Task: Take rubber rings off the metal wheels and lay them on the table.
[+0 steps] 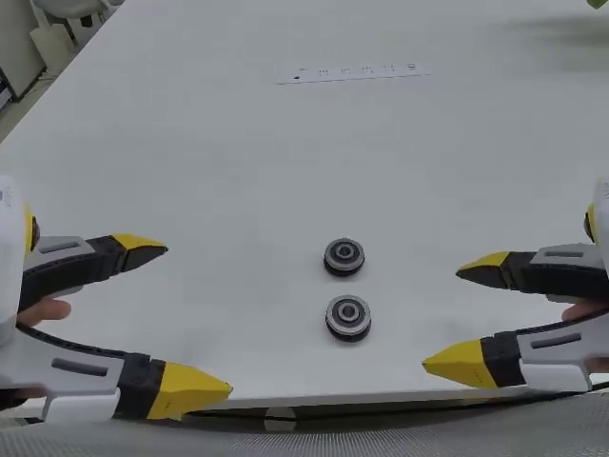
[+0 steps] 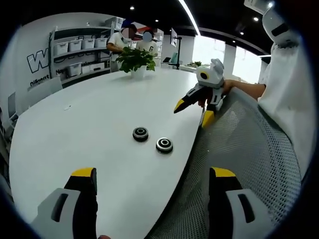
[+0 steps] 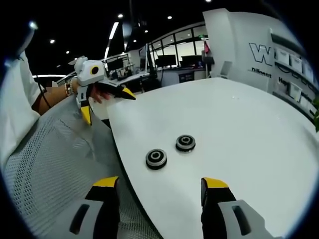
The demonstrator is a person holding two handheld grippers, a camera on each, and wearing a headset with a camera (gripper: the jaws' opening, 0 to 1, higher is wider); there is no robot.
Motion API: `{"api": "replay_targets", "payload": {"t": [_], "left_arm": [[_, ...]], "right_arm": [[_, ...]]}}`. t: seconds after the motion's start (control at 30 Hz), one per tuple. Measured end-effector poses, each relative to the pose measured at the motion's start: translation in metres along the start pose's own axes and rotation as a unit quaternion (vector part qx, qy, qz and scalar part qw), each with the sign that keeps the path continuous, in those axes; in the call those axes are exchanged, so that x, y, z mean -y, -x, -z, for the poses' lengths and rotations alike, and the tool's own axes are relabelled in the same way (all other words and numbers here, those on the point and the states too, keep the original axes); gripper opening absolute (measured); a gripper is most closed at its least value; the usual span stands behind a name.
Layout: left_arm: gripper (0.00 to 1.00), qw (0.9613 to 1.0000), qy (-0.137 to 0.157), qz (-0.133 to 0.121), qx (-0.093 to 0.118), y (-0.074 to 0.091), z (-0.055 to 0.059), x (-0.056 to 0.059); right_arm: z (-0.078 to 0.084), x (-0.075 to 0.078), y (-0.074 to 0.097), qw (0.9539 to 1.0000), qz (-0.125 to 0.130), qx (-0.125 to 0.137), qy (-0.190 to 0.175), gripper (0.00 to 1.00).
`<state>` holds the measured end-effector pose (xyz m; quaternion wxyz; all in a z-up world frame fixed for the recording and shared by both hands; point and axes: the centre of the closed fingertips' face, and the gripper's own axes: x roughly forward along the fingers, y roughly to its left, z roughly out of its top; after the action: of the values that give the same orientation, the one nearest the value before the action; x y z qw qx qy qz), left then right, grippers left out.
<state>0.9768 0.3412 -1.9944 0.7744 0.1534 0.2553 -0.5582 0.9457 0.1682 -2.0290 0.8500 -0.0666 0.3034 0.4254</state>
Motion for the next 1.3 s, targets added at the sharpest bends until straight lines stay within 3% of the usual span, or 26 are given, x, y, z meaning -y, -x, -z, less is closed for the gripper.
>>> {"api": "replay_targets", "payload": {"t": [0.5,0.67,1.1,1.3], "left_arm": [[0.93,0.9978,-0.055,0.03,0.02,-0.012,-0.046,0.011],[0.93,0.9971,-0.063,0.038,0.021,-0.021,-0.051,0.01],[0.91,0.9937,-0.086,0.065,0.032,-0.044,-0.067,0.011],[0.89,0.9916,-0.098,0.071,0.045,-0.053,-0.078,0.01]], "right_arm": [[-0.039,0.004,-0.002,0.9989,-0.008,0.019,0.042,0.58],[-0.039,0.002,-0.009,0.9987,-0.018,0.02,0.043,0.57],[-0.03,-0.004,-0.022,0.9962,-0.048,-0.014,0.071,0.54],[-0.041,-0.005,-0.03,0.9934,-0.054,-0.025,0.098,0.52]]}}
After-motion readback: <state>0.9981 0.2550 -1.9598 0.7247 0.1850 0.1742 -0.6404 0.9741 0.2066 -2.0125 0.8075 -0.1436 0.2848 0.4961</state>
